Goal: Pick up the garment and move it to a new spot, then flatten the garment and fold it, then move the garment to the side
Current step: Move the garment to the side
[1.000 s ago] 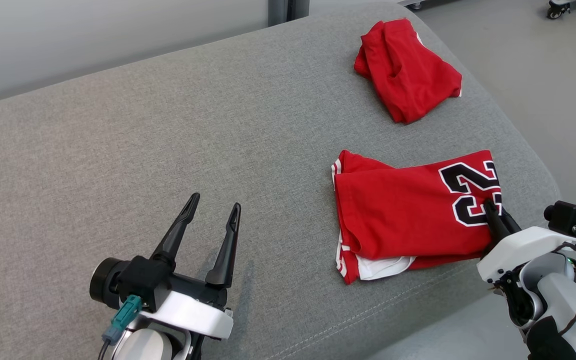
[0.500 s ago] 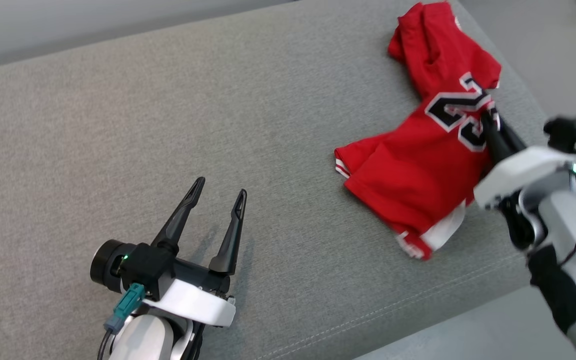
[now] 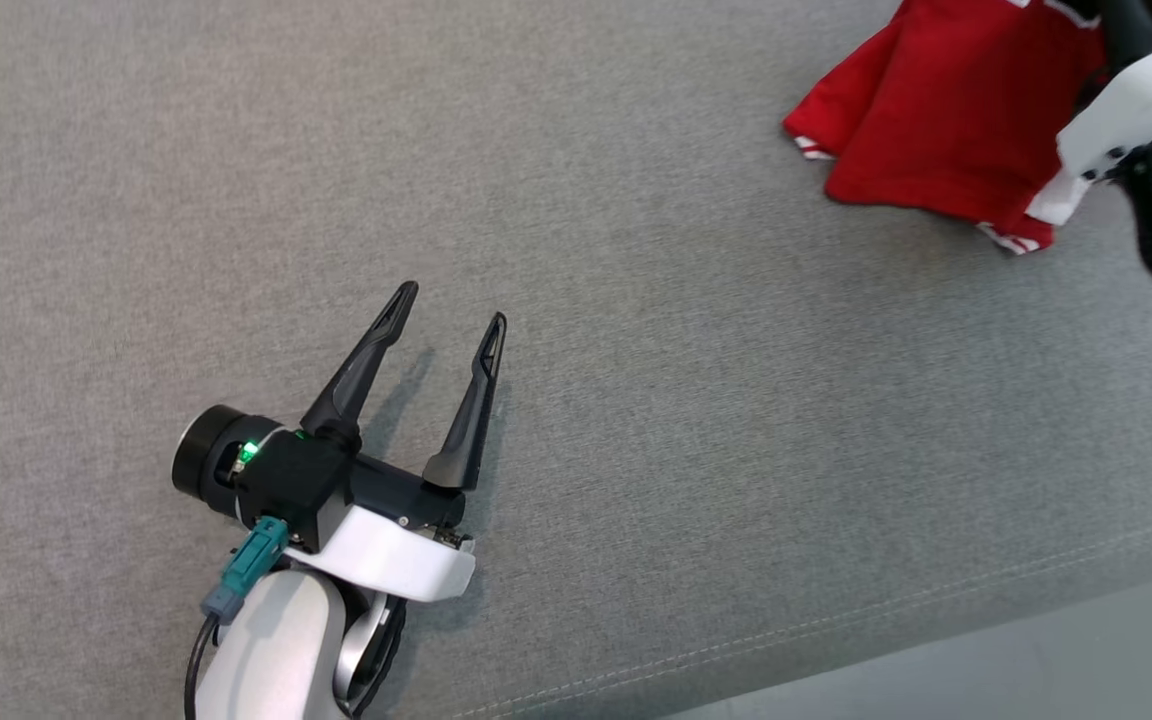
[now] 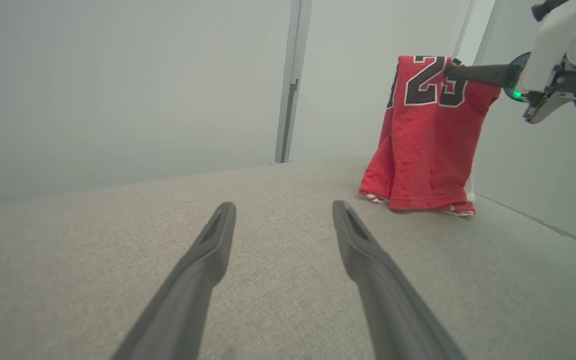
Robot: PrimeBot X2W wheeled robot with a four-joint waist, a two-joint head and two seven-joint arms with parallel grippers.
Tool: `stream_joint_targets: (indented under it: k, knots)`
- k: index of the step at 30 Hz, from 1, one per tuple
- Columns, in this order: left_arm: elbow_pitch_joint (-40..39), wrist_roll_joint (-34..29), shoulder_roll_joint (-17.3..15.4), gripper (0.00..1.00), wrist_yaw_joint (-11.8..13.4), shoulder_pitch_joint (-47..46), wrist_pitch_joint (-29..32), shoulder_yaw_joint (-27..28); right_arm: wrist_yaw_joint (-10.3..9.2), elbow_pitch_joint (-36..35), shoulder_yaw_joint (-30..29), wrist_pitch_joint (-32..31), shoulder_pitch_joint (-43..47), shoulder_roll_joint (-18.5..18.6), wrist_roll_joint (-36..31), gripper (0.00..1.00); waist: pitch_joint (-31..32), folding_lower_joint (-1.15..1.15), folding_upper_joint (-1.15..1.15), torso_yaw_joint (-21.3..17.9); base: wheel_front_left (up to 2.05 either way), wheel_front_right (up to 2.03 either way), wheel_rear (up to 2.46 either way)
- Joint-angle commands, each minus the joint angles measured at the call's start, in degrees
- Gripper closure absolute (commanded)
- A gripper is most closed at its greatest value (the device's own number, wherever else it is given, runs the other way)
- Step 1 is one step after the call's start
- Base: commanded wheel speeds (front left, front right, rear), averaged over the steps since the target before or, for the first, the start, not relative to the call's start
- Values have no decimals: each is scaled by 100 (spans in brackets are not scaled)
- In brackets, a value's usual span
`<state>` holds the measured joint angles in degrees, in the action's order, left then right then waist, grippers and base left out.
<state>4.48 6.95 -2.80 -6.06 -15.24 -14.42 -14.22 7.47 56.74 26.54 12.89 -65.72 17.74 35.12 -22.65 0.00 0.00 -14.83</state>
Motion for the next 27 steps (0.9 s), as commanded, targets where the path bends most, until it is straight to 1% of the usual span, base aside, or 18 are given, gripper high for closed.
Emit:
stream_joint_targets:
  k: [1, 5, 11, 12, 16, 19, 23, 27]
  knots:
    - [-165, -72, -27, 0, -39, -218, -58, 155, 2, 12, 26, -7, -105, 135, 61, 100, -176, 0, 0, 122, 0, 0, 0]
    - [-178, -118, -63, 0, -64, -288, -58, 132, 2, 280, -75, 22, -265, 346, 182, 100, -349, 0, 0, 177, 0, 0, 0]
    - [-217, -179, -140, 0, -85, -359, -58, 104, 2, 713, -453, 131, -406, 670, 375, 100, -570, 0, 0, 204, 0, 0, 0]
    - [-217, -179, -140, 0, -85, -359, -58, 104, 2, 713, -453, 131, -406, 670, 375, 100, -570, 0, 0, 204, 0, 0, 0]
    - [-251, -206, -191, 0, -95, -395, -58, 72, 2, 1011, -744, 183, -481, 829, 460, 100, -678, 0, 0, 218, 0, 0, 0]
    - [-265, -213, -231, 0, -101, -424, -58, 53, 2, 1205, -946, 202, -540, 867, 482, 100, -760, 0, 0, 226, 0, 0, 0]
    - [-284, -236, -254, 0, -106, -474, -58, 10, 2, 1427, -1257, 208, -620, 938, 412, 100, -879, 0, 0, 249, 0, 0, 0]
    - [-306, -242, -274, 0, -112, -549, -58, -45, 2, 1548, -1668, 209, -671, 1063, 176, 100, -1009, 0, 0, 317, 0, 0, 0]
